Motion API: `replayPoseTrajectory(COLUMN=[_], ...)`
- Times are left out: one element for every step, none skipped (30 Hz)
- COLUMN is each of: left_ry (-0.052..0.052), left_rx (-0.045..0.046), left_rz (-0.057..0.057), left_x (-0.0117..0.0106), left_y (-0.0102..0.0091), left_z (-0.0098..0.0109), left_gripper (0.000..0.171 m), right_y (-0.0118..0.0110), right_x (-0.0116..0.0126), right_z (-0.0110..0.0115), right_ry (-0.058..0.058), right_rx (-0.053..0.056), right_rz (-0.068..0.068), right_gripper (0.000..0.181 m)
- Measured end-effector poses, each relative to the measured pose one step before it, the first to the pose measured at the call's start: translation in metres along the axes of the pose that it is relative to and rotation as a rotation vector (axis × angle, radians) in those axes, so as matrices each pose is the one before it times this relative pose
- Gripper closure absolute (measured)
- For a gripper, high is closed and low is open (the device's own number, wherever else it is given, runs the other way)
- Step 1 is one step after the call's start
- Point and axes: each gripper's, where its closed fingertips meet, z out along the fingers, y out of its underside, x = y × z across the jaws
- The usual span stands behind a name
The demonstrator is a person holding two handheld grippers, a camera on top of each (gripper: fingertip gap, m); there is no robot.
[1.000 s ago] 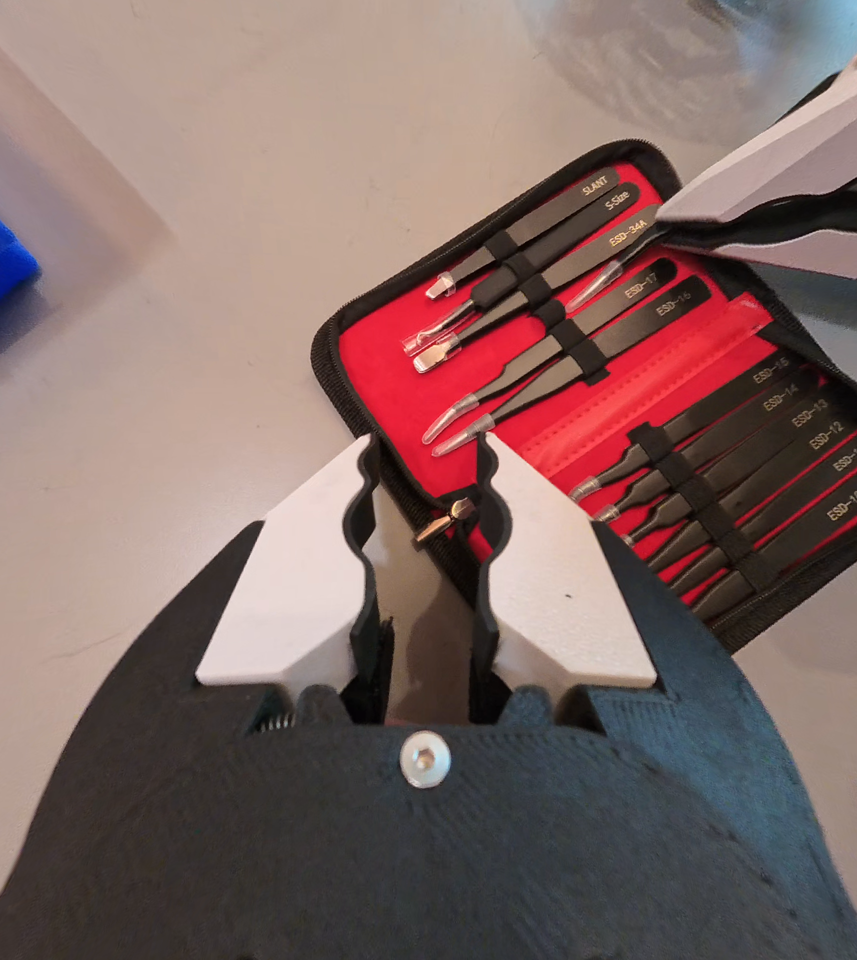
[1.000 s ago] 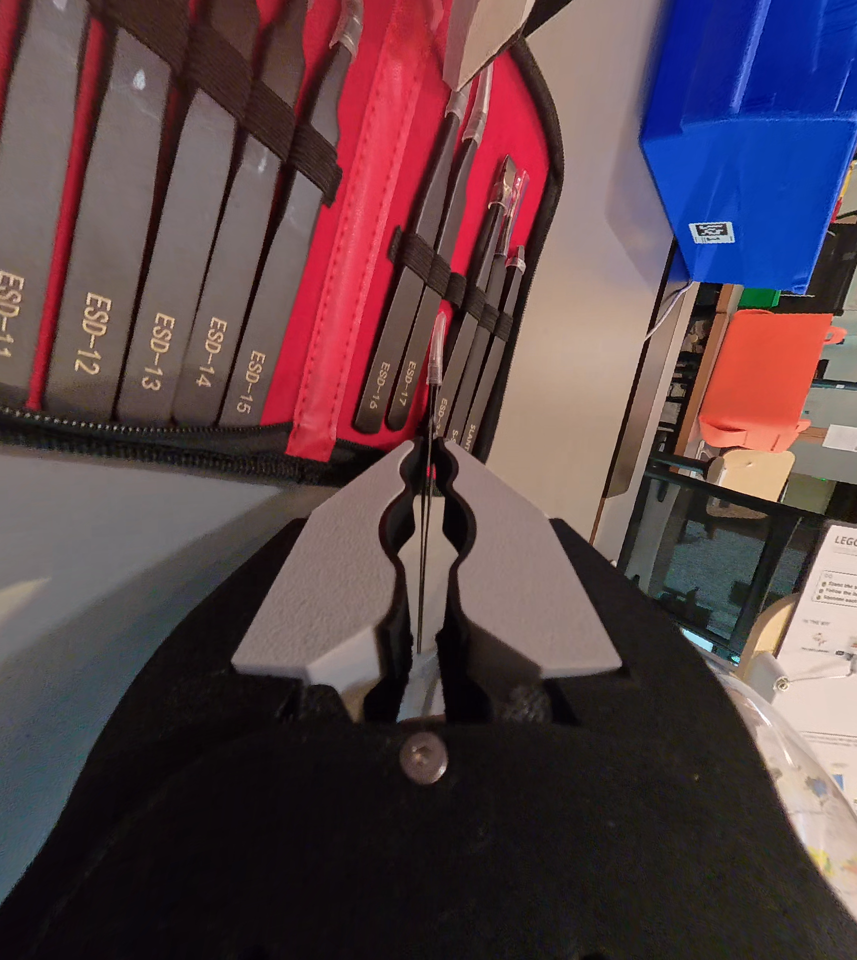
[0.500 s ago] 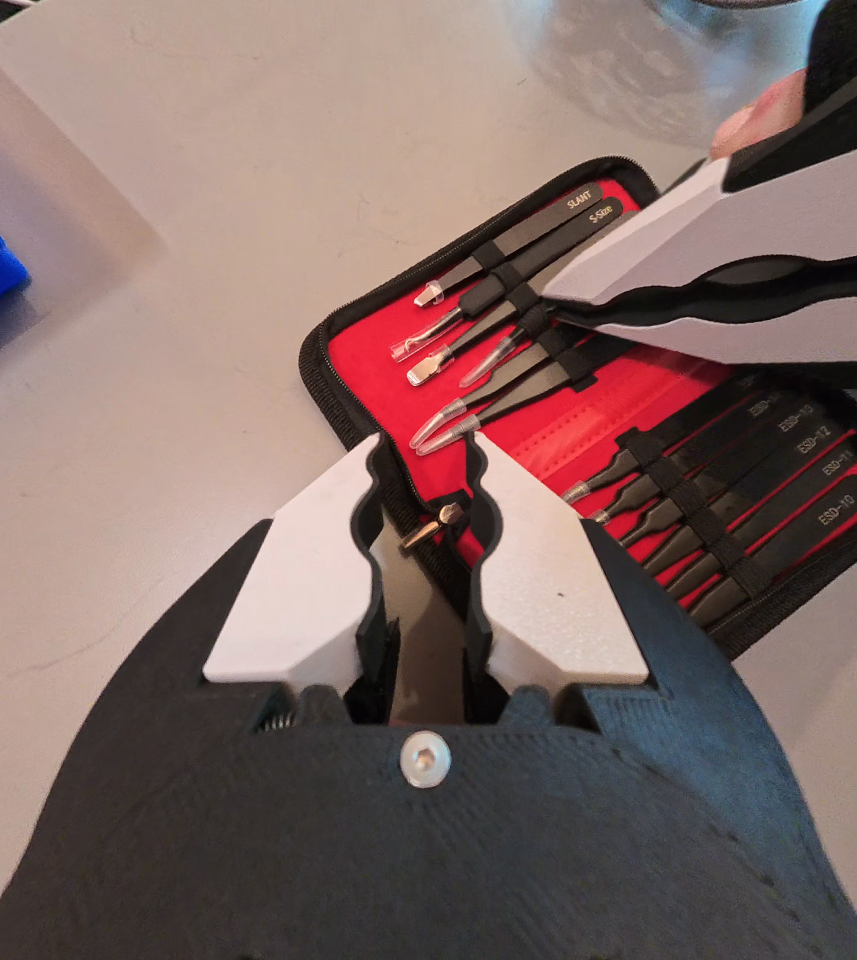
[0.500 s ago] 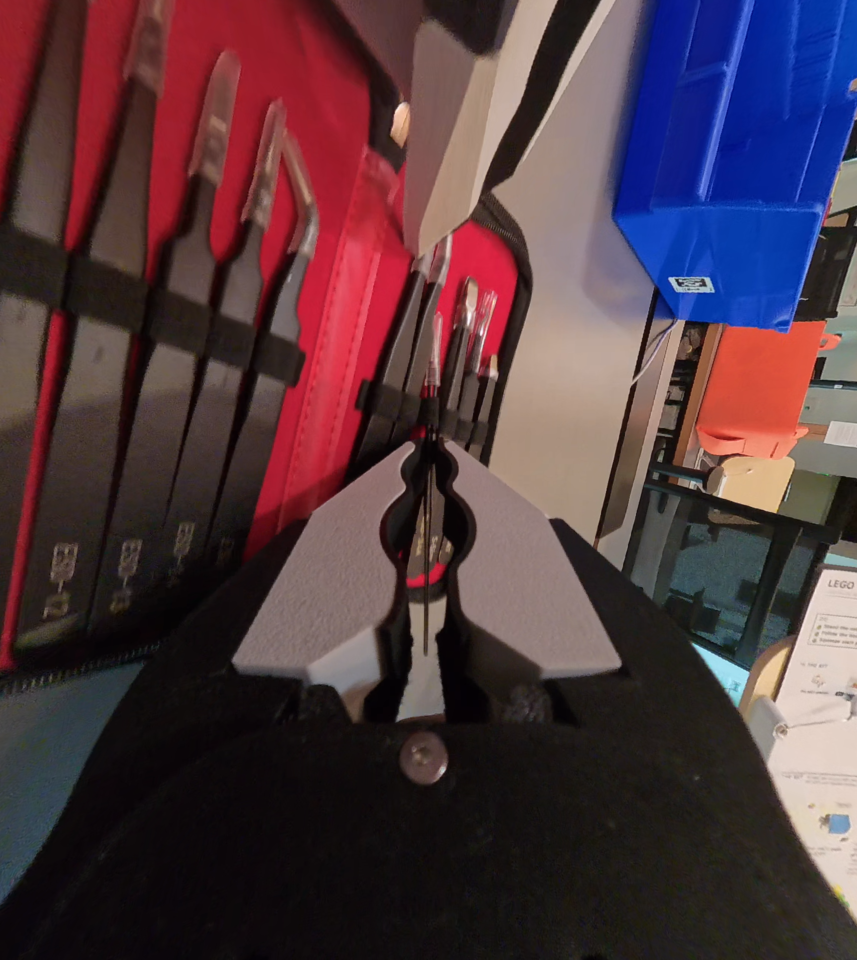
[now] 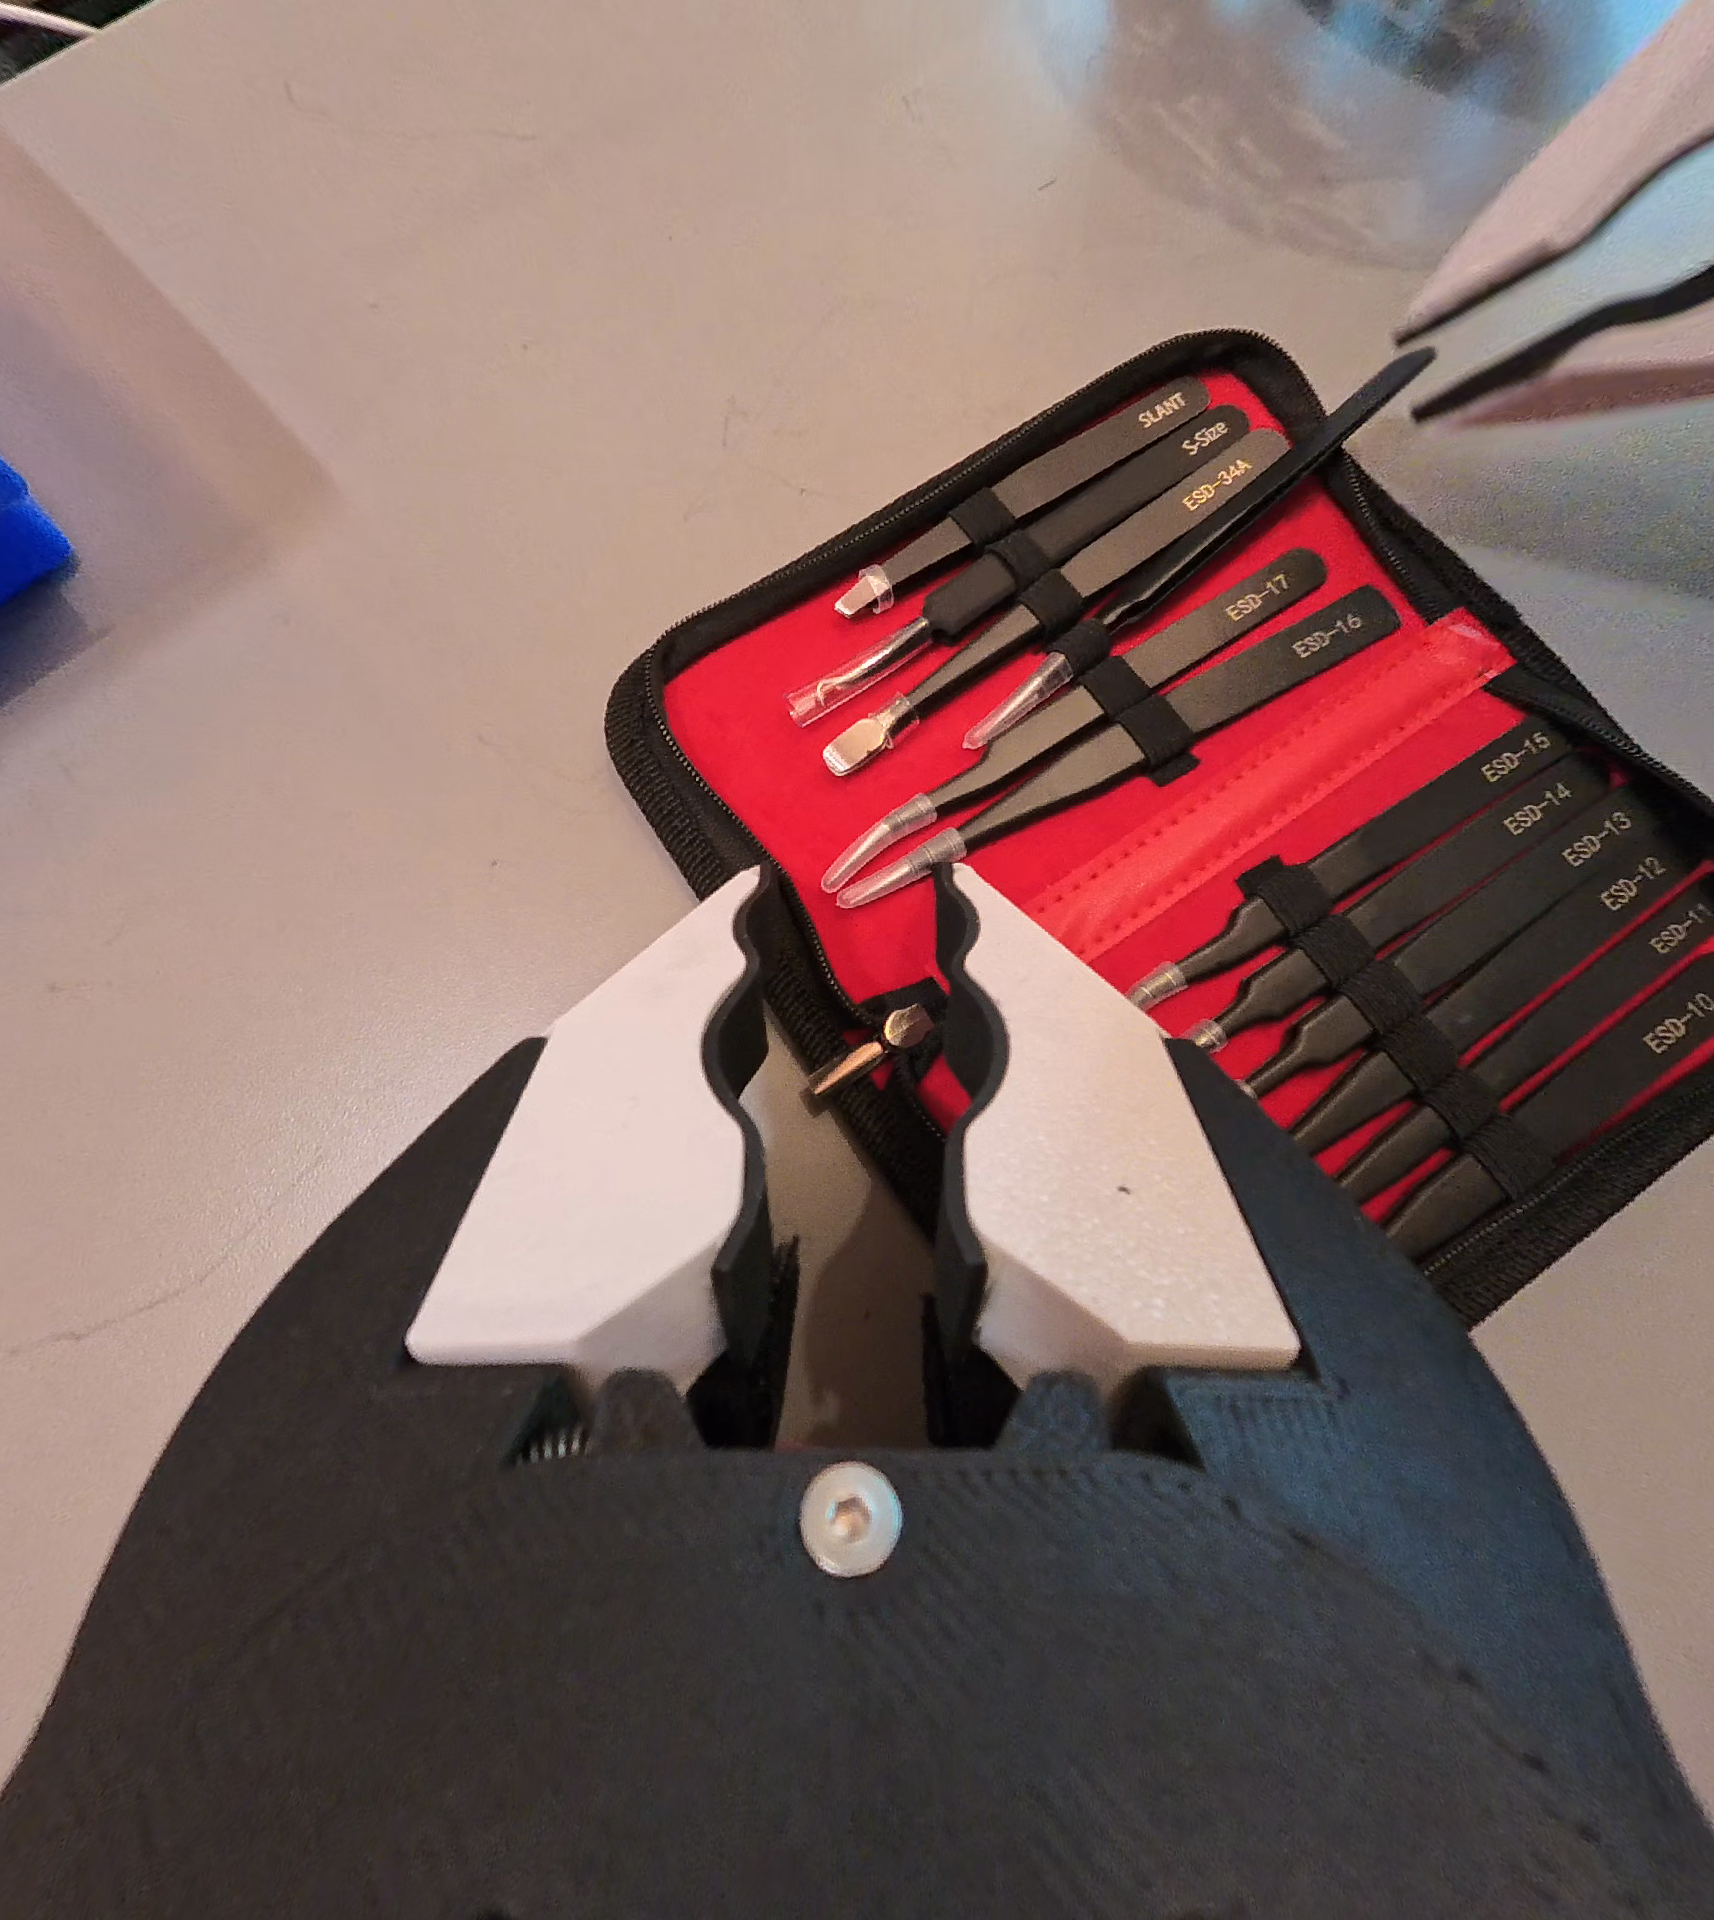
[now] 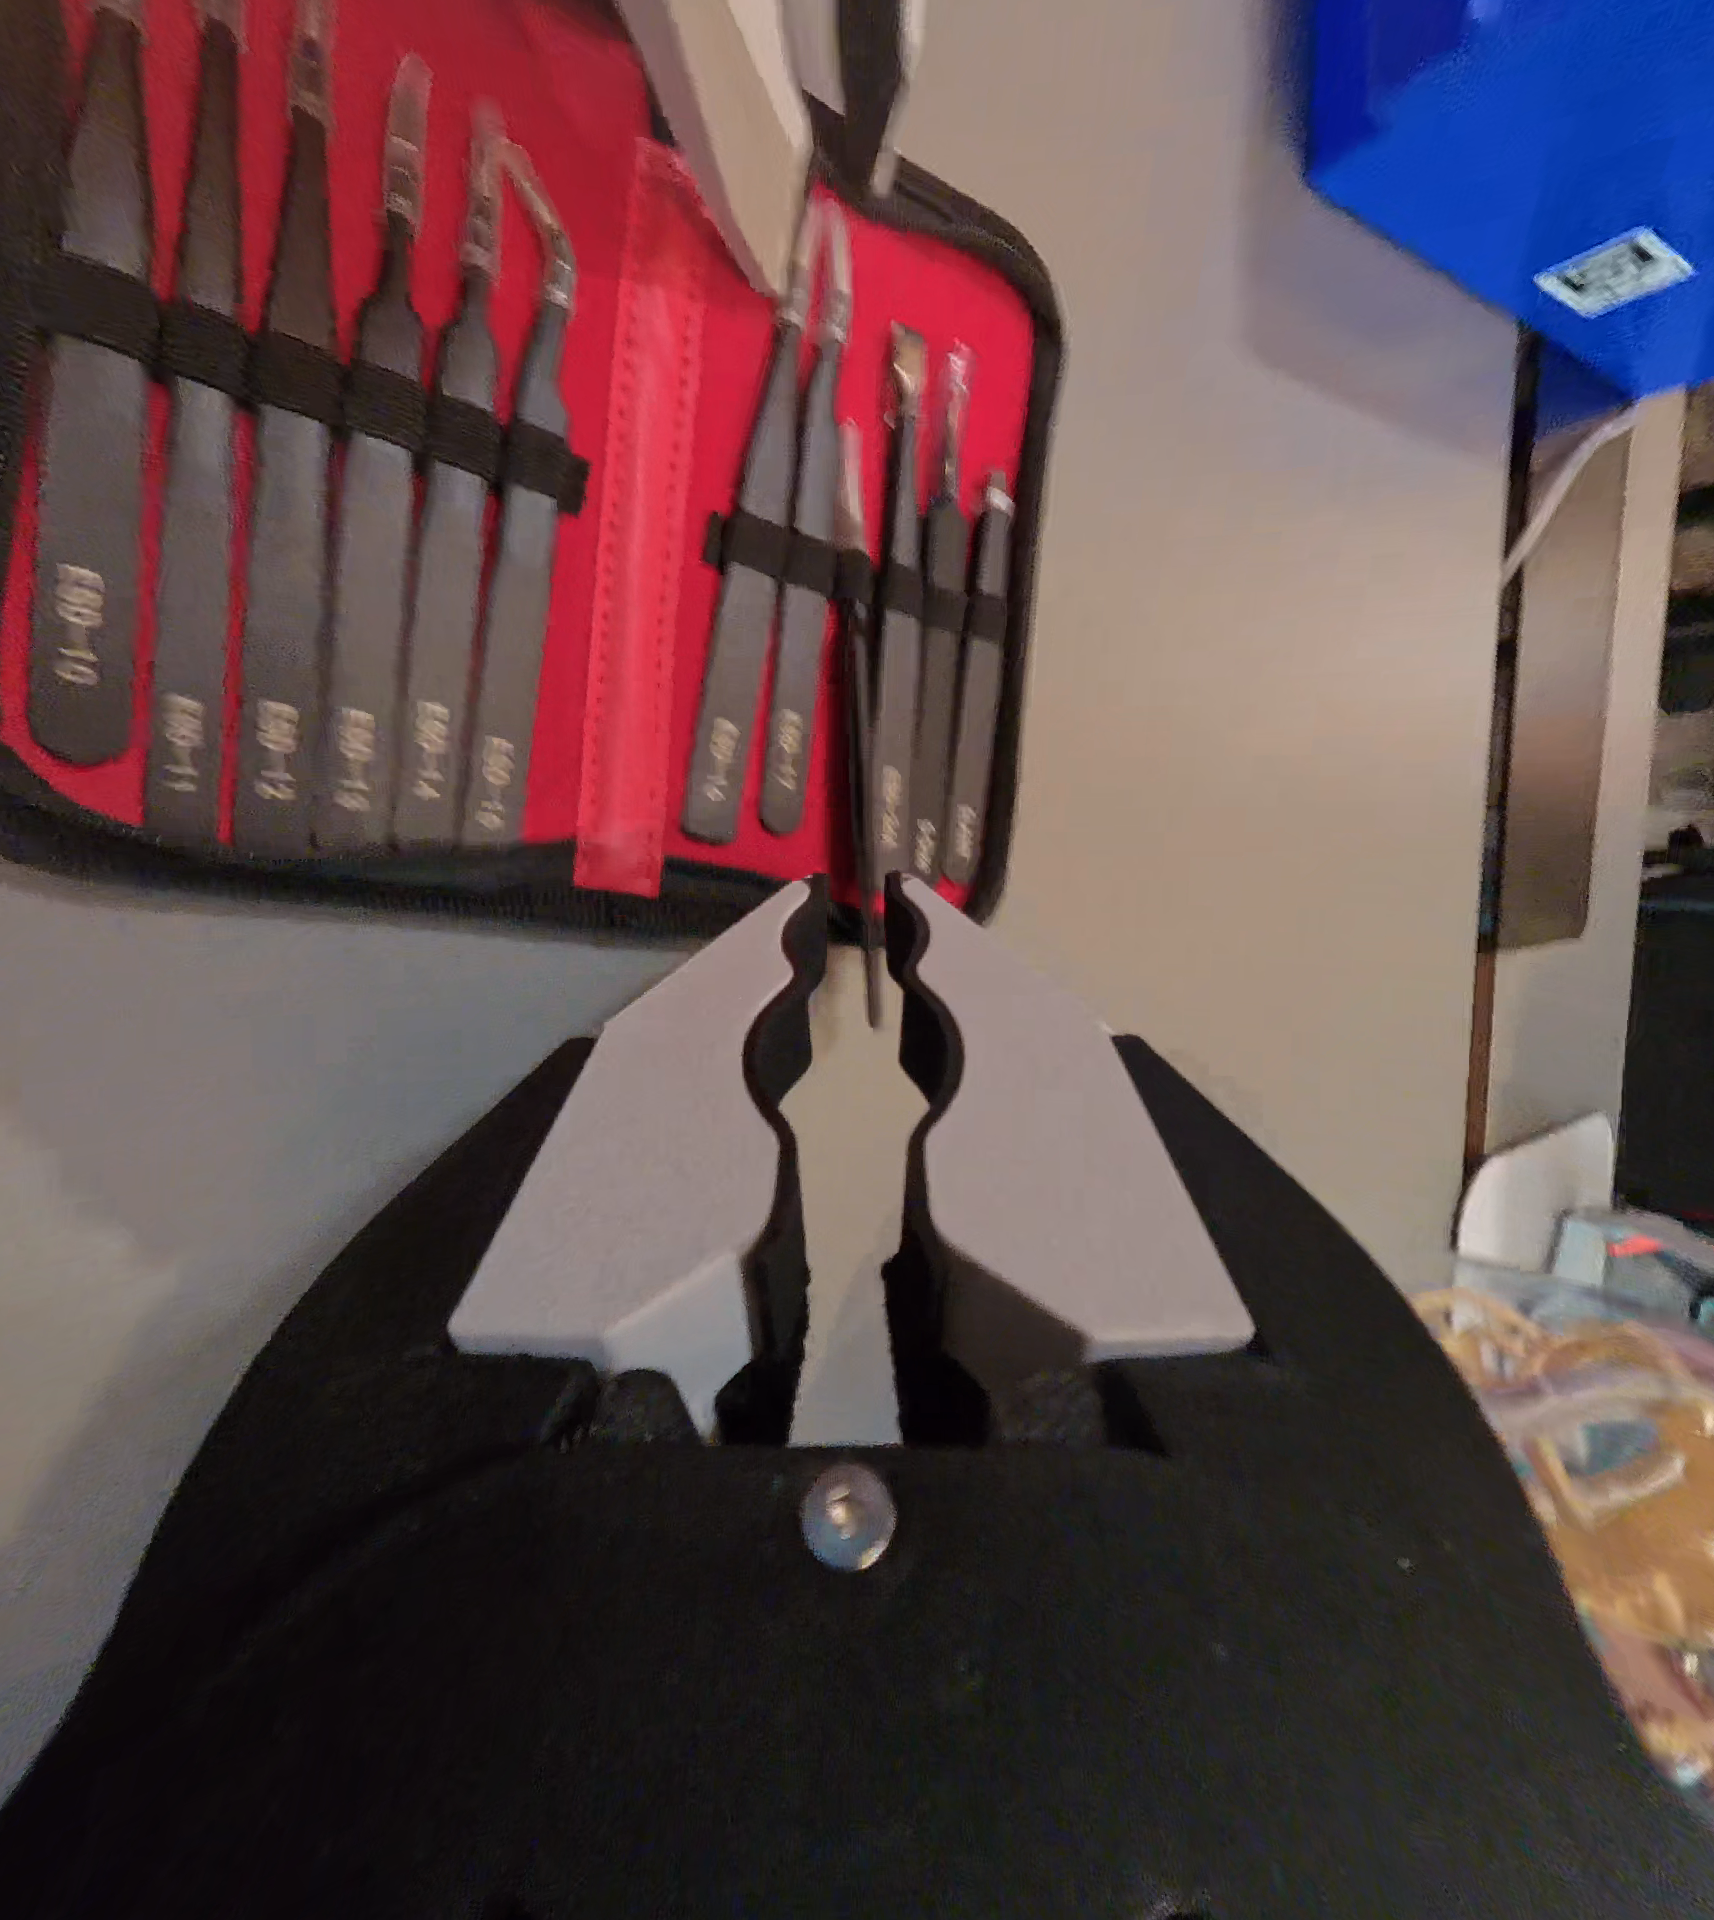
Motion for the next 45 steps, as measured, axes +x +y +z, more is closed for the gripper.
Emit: replayPoseTrajectory(left_ry=[0.002, 0.0011, -0.0002, 0.0003, 0.001, -0.0005, -0.0013, -0.0001, 0.0008, -0.0004, 0.0003, 0.0019, 0.001, -0.0007, -0.0005, 0.0003, 0.0003, -0.0007, -0.0005, 0.0, 0.0008, 0.001, 0.0006, 0.0015, 0.002, 0.0006, -0.0014, -0.0013, -0.0003, -0.0001, -0.0005, -0.0004, 0.0007, 0.0014, 0.0015, 0.0017, 0.0016, 0.001, 0.0003, -0.0003, -0.001, -0.0011, -0.0005, 0.0002, 0.0003], left_rx=[0.00111, -0.00145, -0.00261, -0.00104, 0.00117, 0.00214, 0.00233, 0.00239, 0.0013, -0.00047, -0.00077, -0.00036, -0.00001, 0.00031, 0.00061, 0.00075, 0.00084, 0.00142, 0.00181, 0.0012, 0.00015, -0.00043, -0.00071, -0.00093, -0.00086, -0.00054, -0.00037, -0.00002, 0.00062, 0.00078, 0.00017, 0.00013, 0.00041, 0.00022, -0.00033, -0.00062, -0.00085, -0.00097, -0.0007, 0.00005, 0.00088, 0.00094, 0.0003, -0.00042, -0.00077], left_rz=[-0.0022, 0.0005, 0.0025, 0.0004, -0.0025, -0.0015, -0.0007, -0.0014, -0.0017, 0.0017, 0.0011, -0.0015, -0.0008, 0.0016, 0.0004, -0.0007, -0.0009, 0.0006, -0.0002, -0.0007, -0.0007, 0.0003, 0.0021, 0.0, -0.0016, -0.0007, 0.0013, -0.0004, -0.0015, -0.0012, -0.0004, 0.0001, -0.0008, -0.0004, 0.0002, -0.0002, -0.0005, 0.0006, 0.0006, -0.0004, -0.0004, -0.0001, -0.0003, -0.0002, 0.0012], left_x=[-0.00013, 0.00006, -0.00007, -0.00002, 0.00007, 0.00004, -0.00006, 0.0, -0.00002, 0.00003, 0.00002, -0.00007, 0.00006, -0.00005, -0.00002, -0.00002, -0.00001, 0.00005, -0.00001, 0.00001, -0.00006, 0.00003, 0.0, -0.00004, 0.0, -0.00003, 0.0, 0.00002, 0.0, 0.00002, 0.00004, 0.00002, -0.00003, 0.00001, -0.00003, -0.00004, 0.0, -0.00007, -0.00002, 0.00007, -0.00001, 0.00002, -0.00005, 0.00004, -0.00002], left_y=[-0.00008, -0.00006, 0.00003, -0.00002, 0.00004, 0.00002, 0.00011, -0.00005, 0.00002, -0.00008, 0.00005, 0.00001, 0.00002, 0.00003, -0.00005, 0.00008, 0.0, 0.00005, 0.00001, -0.00002, -0.00004, 0.00002, -0.00003, 0.00002, -0.00005, -0.00007, 0.00002, 0.00008, 0.00004, -0.00005, 0.00002, 0.00002, 0.00002, -0.00005, 0.00002, -0.00005, 0.0, -0.00001, 0.0, 0.00003, 0.00001, 0.00002, -0.00004, 0.00006, -0.00012], left_z=[0.0, 0.00003, 0.00003, -0.00004, 0.00001, -0.00004, 0.0, 0.00002, 0.00002, -0.00002, 0.00001, 0.00002, -0.00002, -0.00006, 0.0, 0.0, -0.00006, -0.00002, -0.00001, -0.00008, 0.00003, 0.00001, -0.00006, 0.00006, -0.00003, -0.00002, 0.00001, -0.00008, 0.00005, -0.00001, -0.00003, -0.00003, -0.00005, 0.00004, 0.0, -0.00005, 0.00006, -0.00006, 0.00005, -0.00004, -0.00008, 0.00005, 0.00002, -0.00003, 0.00004], left_gripper=[0.145, 0.145, 0.145, 0.145, 0.145, 0.145, 0.145, 0.145, 0.145, 0.145, 0.145, 0.145, 0.145, 0.145, 0.145, 0.145, 0.145, 0.145, 0.145, 0.145, 0.145, 0.145, 0.145, 0.145, 0.145, 0.145, 0.145, 0.145, 0.145, 0.145, 0.145, 0.145, 0.145, 0.145, 0.145, 0.145, 0.145, 0.145, 0.145, 0.145, 0.145, 0.145, 0.145, 0.145, 0.145], right_y=[0.00648, 0.00308, 0.00119, 0.00097, -0.00122, -0.00254, -0.00061, 0.00077, -0.00012, -0.00138, -0.00176, -0.00091, -0.0007, -0.001, -0.00193, -0.00183, -0.00107, -0.00144, -0.0025, -0.00117, 0.00224, 0.00451, 0.00488, 0.00344, 0.00308, 0.00245, 0.00108, 0.00128, 0.00244, 0.00245, 0.00105, 0.00022, 0.0008, 0.00118, 0.00193, 0.00297, 0.00306, 0.00227, 0.00182, 0.00107, -0.0009, -0.00237, -0.00172, -0.00104, -0.00057], right_x=[0.00477, 0.00162, -0.00018, -0.00131, -0.0014, -0.00033, 0.00056, -0.00053, -0.00275, -0.00227, -0.00122, -0.00094, -0.00051, -0.00159, -0.00449, -0.00516, -0.00142, 0.00157, 0.0023, 0.00324, 0.00485, 0.00567, 0.00453, 0.00293, 0.00208, 0.0005, -0.00174, -0.00333, -0.00288, -0.0012, -0.00095, -0.00096, 0.00026, 0.00139, 0.00118, 0.00066, 0.00062, 0.00031, -0.00043, -0.00052, -0.00059, -0.00114, -0.00105, -0.00008, -0.00042], right_z=[0.00041, 0.00175, 0.00214, 0.00274, 0.00249, 0.00207, 0.00205, 0.00213, 0.00179, 0.00113, 0.00065, 0.00052, 0.00024, 0.00016, 0.00052, 0.0014, 0.00058, -0.00226, -0.00502, -0.00616, -0.0055, -0.00417, -0.00262, -0.00164, -0.00051, 0.00034, 0.0011, 0.00223, 0.0028, 0.00228, 0.00037, -0.00175, -0.00283, -0.00346, -0.00314, -0.00159, 0.00024, 0.00192, 0.00261, 0.00258, 0.00178, 0.00098, 0.00082, 0.00078, 0.00099], right_ry=[0.019, 0.0011, -0.0073, -0.0114, -0.0132, -0.0125, -0.0066, -0.0067, -0.0129, -0.0038, 0.0042, 0.001, -0.0022, -0.0114, -0.0278, -0.0239, 0.0039, 0.0168, 0.0054, -0.0082, -0.0084, -0.0042, -0.0068, -0.0076, -0.0038, -0.0069, -0.0151, -0.0212, -0.0155, -0.0041, -0.0022, -0.0044, 0.0007, 0.0073, 0.0038, 0.0003, 0.0001, -0.0027, -0.0052, -0.0031, -0.0011, -0.0043, -0.0044, 0.0002, -0.0034], right_rx=[-0.0029, 0.0123, 0.0132, 0.0012, 0.0114, 0.0221, 0.0066, -0.0053, -0.001, 0.0045, 0.003, -0.0046, -0.0052, 0.0007, 0.0083, 0.0091, 0.0058, 0.0107, 0.0246, 0.0219, 0.0069, -0.0017, -0.0023, 0.0052, 0.0032, -0.0002, 0.0052, -0.0013, -0.0131, -0.0128, -0.0016, 0.0045, 0.0023, 0.003, 0.0001, -0.0062, -0.0066, -0.0025, -0.0025, -0.0041, 0.0048, 0.0116, 0.0043, -0.0011, -0.0021], right_rz=[0.0205, 0.0223, 0.0203, 0.0103, 0.0103, 0.0201, 0.0155, -0.0034, -0.0142, -0.0137, -0.0111, -0.0049, 0.0016, 0.0016, 0.0064, 0.0107, 0.0023, 0.0052, 0.0305, 0.0562, 0.0592, 0.0467, 0.0361, 0.03, 0.0237, 0.0175, 0.0142, 0.0114, 0.0077, 0.0003, -0.0031, 0.0033, 0.0054, 0.0028, 0.0029, 0.0039, 0.005, 0.0049, 0.0037, 0.0014, 0.0002, 0.0022, 0.0014, -0.0026, -0.0014], right_gripper=[0.174, 0.174, 0.175, 0.178, 0.18, 0.181, 0.181, 0.181, 0.181, 0.181, 0.181, 0.181, 0.181, 0.181, 0.181, 0.181, 0.181, 0.181, 0.181, 0.181, 0.181, 0.181, 0.179, 0.175, 0.172, 0.168, 0.17, 0.175, 0.176, 0.176, 0.176, 0.175, 0.172, 0.169, 0.167, 0.166, 0.166, 0.171, 0.174, 0.177, 0.18, 0.181, 0.181, 0.181, 0.181])
